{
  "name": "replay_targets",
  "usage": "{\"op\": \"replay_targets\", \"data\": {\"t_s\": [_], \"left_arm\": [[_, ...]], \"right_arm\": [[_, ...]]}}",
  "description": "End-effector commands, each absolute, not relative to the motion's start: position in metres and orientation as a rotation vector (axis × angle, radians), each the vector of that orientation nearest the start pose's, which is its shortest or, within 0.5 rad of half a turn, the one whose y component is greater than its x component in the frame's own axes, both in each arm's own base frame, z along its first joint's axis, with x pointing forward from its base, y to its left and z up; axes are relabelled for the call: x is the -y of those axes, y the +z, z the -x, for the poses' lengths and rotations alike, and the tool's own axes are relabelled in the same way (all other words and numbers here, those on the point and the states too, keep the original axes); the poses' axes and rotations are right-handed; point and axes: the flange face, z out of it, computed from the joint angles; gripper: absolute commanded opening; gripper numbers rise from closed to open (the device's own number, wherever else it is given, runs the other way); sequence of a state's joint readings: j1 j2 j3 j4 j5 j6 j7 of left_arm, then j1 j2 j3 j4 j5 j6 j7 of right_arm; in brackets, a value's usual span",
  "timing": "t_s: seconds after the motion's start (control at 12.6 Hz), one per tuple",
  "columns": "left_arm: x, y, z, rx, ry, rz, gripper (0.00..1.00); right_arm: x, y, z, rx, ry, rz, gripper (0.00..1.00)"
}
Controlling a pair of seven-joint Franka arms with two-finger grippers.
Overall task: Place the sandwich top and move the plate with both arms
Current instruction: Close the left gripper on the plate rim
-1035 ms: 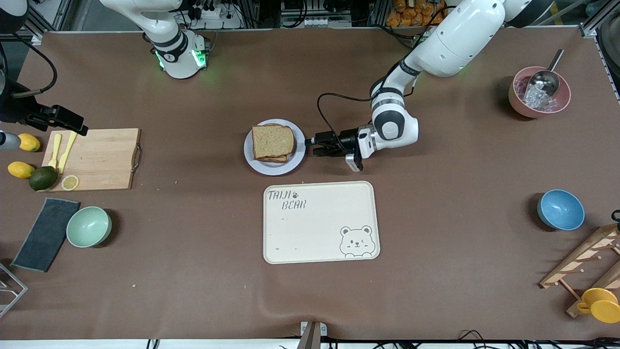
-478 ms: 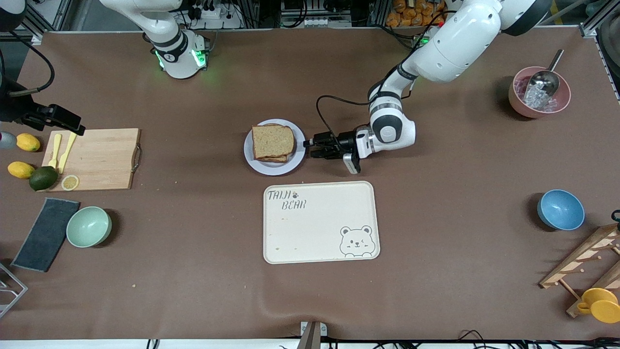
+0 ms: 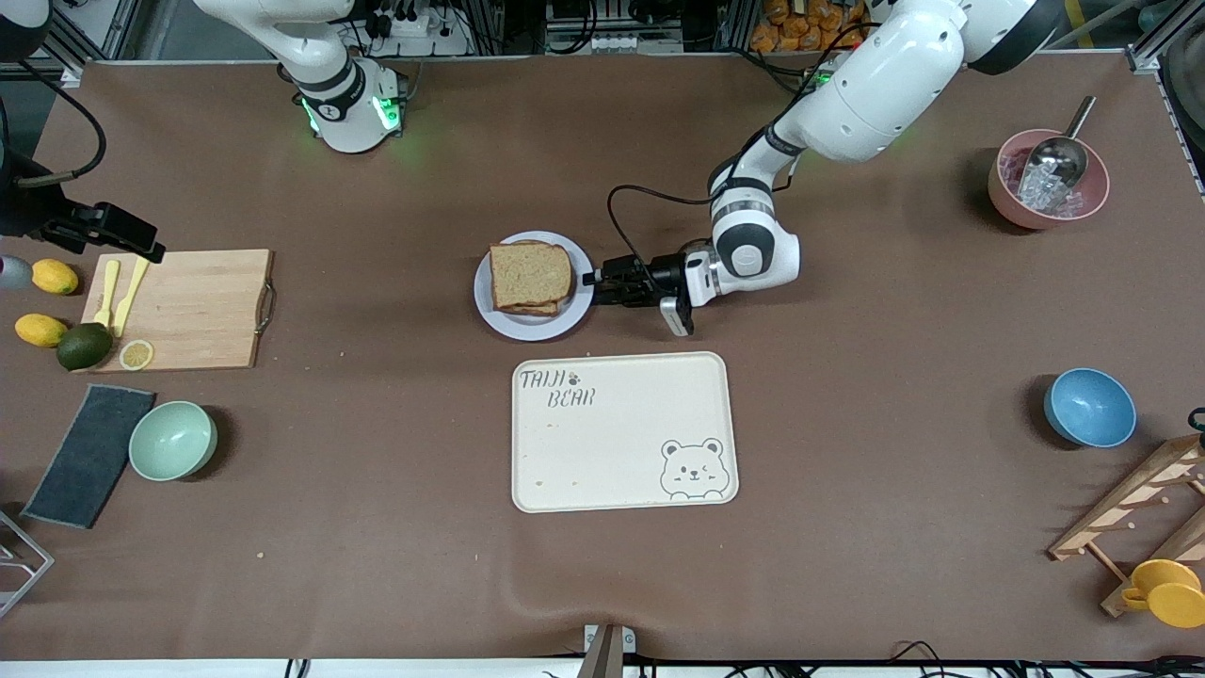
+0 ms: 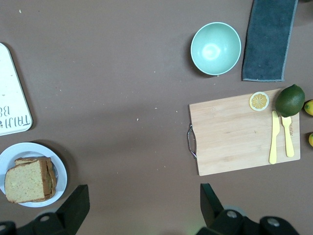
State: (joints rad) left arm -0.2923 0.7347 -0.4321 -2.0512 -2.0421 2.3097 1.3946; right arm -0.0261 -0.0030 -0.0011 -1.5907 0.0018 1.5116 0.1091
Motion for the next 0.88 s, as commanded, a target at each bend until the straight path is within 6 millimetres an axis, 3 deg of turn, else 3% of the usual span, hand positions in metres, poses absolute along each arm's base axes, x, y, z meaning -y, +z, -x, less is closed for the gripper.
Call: {"op": "replay_targets", "data": {"t_s": [0.0,0.24,0.8], "left_arm": [[0.401,0.090,-0.401,0.025,0.078,-1.837,0.71],[0.402,0.080,-0.401,0.024,0.104,-1.831,0.65],[0.411,0.075,-0.393,0.037,0.093,-1.829,0.57]], "right_arm": [[0.015,0.617,-0.545,-0.238,0.122,3.150,1.00],[0.016,0.611,-0.546,-0.233,0.144,3.149,1.00],[0.015,0.611,-0.544,-0.228,0.159,3.149,1.00]]}}
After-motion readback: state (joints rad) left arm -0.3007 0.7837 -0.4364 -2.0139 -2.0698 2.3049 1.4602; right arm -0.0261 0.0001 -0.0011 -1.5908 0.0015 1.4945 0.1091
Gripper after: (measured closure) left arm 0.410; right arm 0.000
